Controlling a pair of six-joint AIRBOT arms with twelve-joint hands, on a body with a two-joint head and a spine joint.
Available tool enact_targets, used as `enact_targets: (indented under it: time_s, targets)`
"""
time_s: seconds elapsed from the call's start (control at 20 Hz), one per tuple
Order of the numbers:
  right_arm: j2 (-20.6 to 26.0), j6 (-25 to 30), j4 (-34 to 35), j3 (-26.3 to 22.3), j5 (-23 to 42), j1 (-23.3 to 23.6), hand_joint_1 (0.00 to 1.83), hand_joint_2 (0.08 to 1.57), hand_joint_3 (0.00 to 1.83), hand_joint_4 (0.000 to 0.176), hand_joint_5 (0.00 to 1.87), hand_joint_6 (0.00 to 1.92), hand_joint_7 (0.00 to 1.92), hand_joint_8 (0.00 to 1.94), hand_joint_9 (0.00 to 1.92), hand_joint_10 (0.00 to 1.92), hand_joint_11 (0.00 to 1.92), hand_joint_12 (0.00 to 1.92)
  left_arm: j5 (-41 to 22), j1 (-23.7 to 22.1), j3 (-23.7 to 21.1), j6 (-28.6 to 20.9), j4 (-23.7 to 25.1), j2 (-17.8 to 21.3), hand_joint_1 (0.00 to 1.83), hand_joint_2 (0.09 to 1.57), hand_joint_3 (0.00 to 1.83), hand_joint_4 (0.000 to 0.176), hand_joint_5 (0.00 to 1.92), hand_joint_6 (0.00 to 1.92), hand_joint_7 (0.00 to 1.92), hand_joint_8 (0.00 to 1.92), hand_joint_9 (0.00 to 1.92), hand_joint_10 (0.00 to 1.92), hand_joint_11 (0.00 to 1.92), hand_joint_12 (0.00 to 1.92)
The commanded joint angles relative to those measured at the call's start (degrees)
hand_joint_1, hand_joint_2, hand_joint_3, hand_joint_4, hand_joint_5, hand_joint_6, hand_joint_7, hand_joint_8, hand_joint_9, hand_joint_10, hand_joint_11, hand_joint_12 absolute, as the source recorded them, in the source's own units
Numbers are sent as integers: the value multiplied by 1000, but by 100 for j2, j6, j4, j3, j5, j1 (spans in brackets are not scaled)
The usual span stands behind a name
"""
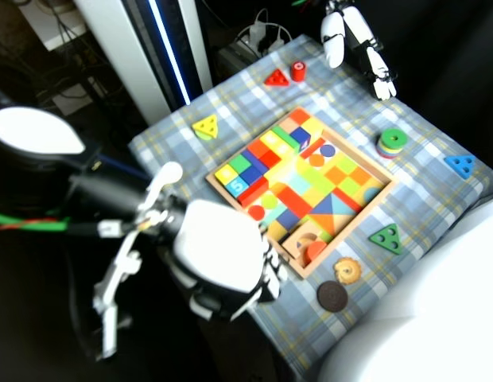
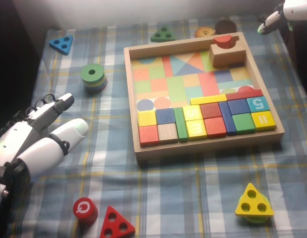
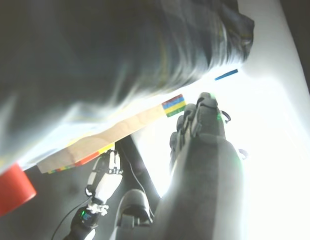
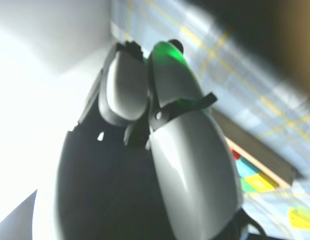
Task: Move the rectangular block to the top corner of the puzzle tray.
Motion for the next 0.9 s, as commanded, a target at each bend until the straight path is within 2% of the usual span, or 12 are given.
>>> enact_targets:
  time_s: [0.0,0.1,0.15,0.25,0.4,0.45,0.5,0.6,0.65,0.75,0.8,0.85]
  targets:
    - [-20,-50,130,-5,-281,124,1688,1178,0,0,487,3,1066,1936,1430,1921,1505,1921,-663,-30,5,-47,215,-10,0,1214,0,68,211,2,199,1,106,1,0,0]
    - [-18,-52,131,-41,-275,159,1675,1172,0,9,496,3,1209,1941,1482,1921,1540,1921,-666,-29,7,-47,215,-10,0,1214,0,62,210,2,198,1,103,0,0,0]
    - [-18,-52,131,-68,-268,159,1688,1180,1,0,485,2,1061,1941,1493,1921,1562,1921,-666,-29,7,-47,215,-9,0,1217,0,64,213,3,200,1,104,1,0,0]
    - [-17,-52,132,-245,-226,159,1652,1191,4,20,482,1,1229,1941,1528,1921,1592,1921,-664,-29,5,-47,211,-10,0,1215,0,60,214,3,203,2,108,2,0,0]
    - [102,-52,141,-572,-165,235,1599,1207,6,36,450,3,1265,1941,1451,1921,1518,1921,-656,-23,4,-47,204,-12,0,1213,0,78,190,0,181,0,88,0,0,0]
    - [203,-52,209,-693,-111,259,1587,1207,5,45,451,3,1257,1941,1438,1921,1505,1921,-658,-21,2,-48,200,-12,0,1216,0,75,199,4,186,2,92,2,0,0]
    - [278,-52,301,-780,-55,262,1624,1191,0,28,460,5,1256,1941,1440,1921,1509,1921,-654,-20,0,-48,200,-11,0,1219,1,68,195,2,185,2,98,4,0,0]
    - [375,-52,345,-949,2,298,1616,1194,0,38,467,4,1227,1941,1432,1921,1497,1921,-652,-10,0,-48,190,-9,0,1218,0,61,195,1,195,5,108,7,7,4]
    - [418,-51,350,-1024,35,309,1628,1182,0,30,461,1,1221,1941,1433,1921,1500,1921,-651,-9,-1,-49,190,-9,0,1212,0,84,191,0,198,6,107,7,10,5]
    - [461,-51,350,-1138,69,310,1651,1187,0,15,443,1,1253,1941,1469,1921,1523,1921,-641,-9,1,-49,190,-12,0,1220,1,78,211,7,211,9,113,8,23,12]
    - [462,-51,350,-1172,104,310,1650,1189,0,4,426,0,1259,1941,1466,1921,1514,1921,-637,-10,0,-49,190,-12,0,1227,4,64,217,9,214,9,116,9,28,15]
    - [462,-50,350,-1187,117,310,1636,1190,1,9,427,1,1249,1941,1458,1921,1502,1921,-631,-10,-1,-49,190,-12,0,1227,4,62,217,8,211,7,116,8,27,16]
